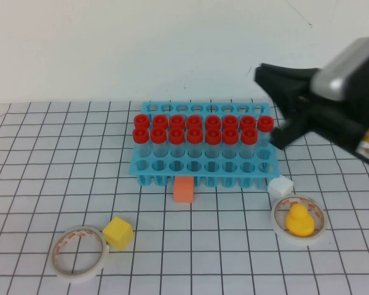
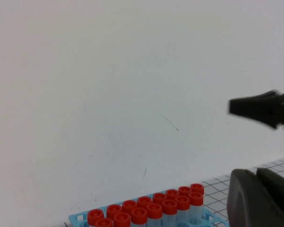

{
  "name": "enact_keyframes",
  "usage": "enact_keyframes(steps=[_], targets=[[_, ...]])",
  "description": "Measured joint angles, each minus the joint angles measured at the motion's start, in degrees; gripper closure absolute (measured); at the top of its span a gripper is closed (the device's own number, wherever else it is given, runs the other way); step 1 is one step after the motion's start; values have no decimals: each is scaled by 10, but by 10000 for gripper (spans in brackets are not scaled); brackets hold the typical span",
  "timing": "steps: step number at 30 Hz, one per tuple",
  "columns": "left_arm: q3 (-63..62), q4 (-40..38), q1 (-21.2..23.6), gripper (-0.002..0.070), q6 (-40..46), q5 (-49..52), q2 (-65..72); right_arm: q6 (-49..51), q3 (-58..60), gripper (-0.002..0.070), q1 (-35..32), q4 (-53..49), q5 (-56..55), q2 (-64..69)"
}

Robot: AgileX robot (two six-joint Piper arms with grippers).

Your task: Place the test tubes

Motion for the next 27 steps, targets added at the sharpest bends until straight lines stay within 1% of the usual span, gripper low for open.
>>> enact_keyframes(steps=[6, 11, 14, 17, 22, 27], targets=[[0, 0, 0, 676, 0, 1, 0, 59, 81, 671, 0, -76, 88, -180], [0, 0, 0, 676, 0, 1, 0, 114, 127, 674, 0, -107, 239, -320], [0, 0, 0, 676, 0, 1, 0, 124, 160, 674, 0, -116, 321, -402], [0, 0, 0, 676, 0, 1, 0, 127, 199, 675, 0, -119, 377, -490], [0, 0, 0, 676, 0, 1, 0, 127, 278, 675, 0, -119, 442, -647], [0, 0, 0, 676, 0, 1, 0, 127, 318, 676, 0, -119, 479, -735]])
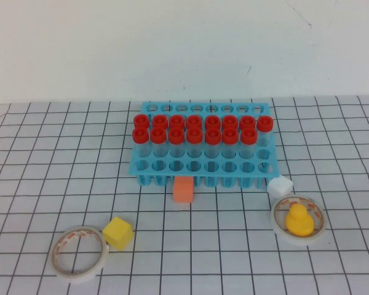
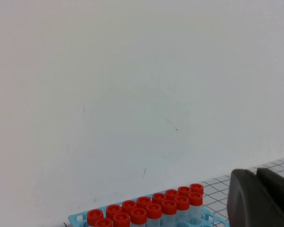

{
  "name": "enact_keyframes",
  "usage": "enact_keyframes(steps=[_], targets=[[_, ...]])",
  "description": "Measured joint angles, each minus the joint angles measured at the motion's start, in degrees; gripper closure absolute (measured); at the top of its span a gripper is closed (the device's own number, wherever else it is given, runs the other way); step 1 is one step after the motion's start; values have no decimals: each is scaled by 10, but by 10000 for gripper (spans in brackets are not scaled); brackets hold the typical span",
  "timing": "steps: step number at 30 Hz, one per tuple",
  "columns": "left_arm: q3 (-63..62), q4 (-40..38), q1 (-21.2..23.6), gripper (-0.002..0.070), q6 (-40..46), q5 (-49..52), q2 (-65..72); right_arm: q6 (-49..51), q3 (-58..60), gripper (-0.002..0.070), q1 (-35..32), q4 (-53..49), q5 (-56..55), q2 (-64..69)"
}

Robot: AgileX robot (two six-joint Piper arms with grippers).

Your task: Place the test tubes

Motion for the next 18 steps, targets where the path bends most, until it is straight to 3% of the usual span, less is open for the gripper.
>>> enact_keyframes(steps=[7, 9, 15, 18], targets=[[0, 0, 0, 676, 0, 0, 0, -14, 20, 677, 0, 37, 40, -33], [0, 0, 0, 676, 0, 0, 0, -87, 33, 677, 0, 126, 42, -33], [0, 0, 0, 676, 0, 0, 0, -450, 100, 678, -5, 519, 17, -33], [0, 0, 0, 676, 0, 0, 0, -514, 140, 678, -44, 594, -20, -48]])
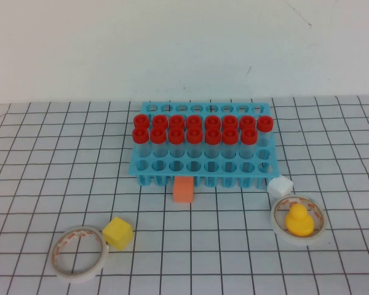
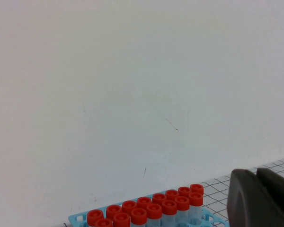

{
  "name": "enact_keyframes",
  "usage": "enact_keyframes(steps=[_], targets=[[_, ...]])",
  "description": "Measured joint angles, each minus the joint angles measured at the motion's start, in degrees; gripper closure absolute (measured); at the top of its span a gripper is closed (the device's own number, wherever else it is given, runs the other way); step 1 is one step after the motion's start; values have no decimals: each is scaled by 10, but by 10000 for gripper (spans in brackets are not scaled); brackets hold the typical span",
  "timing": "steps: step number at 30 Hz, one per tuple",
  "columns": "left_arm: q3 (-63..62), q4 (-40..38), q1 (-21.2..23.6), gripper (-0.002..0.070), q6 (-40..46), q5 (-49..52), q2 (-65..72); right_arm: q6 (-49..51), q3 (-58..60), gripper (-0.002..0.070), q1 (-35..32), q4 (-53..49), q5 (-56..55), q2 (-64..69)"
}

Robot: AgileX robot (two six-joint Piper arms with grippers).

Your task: Place the test tubes

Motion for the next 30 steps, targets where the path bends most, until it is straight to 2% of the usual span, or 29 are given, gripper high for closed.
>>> enact_keyframes(steps=[4, 9, 15, 25, 30], targets=[[0, 0, 0, 676, 0, 0, 0, 51, 11, 678, -65, -14, 33, -34], [0, 0, 0, 676, 0, 0, 0, 174, 14, 678, -168, -107, 151, -88], [0, 0, 0, 676, 0, 0, 0, 204, 30, 678, -251, -131, 223, -109], [0, 0, 0, 676, 0, 0, 0, 204, 31, 678, -253, -133, 232, -109], [0, 0, 0, 676, 0, 0, 0, 243, 31, 678, -236, -152, 233, -109]])
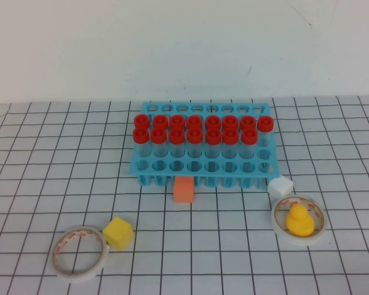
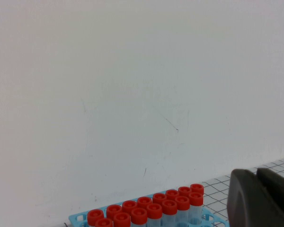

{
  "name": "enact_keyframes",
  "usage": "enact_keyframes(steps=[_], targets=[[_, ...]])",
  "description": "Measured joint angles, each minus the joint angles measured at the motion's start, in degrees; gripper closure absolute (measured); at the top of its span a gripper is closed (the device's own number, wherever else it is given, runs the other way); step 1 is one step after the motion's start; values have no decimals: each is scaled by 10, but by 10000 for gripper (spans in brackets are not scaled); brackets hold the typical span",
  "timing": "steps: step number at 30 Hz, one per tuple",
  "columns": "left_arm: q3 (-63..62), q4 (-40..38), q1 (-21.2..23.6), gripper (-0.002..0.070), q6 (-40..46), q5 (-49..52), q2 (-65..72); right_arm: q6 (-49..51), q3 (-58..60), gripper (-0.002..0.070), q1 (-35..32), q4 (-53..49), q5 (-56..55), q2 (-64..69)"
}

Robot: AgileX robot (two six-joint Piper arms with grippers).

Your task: Place the test tubes

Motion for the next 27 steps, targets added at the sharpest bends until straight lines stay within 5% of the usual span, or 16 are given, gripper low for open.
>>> enact_keyframes(steps=[5, 27], targets=[[0, 0, 0, 677, 0, 0, 0, 48, 0, 678, 46, -22, 1, 0], [0, 0, 0, 676, 0, 0, 0, 115, 0, 678, 48, -37, 1, 0]])
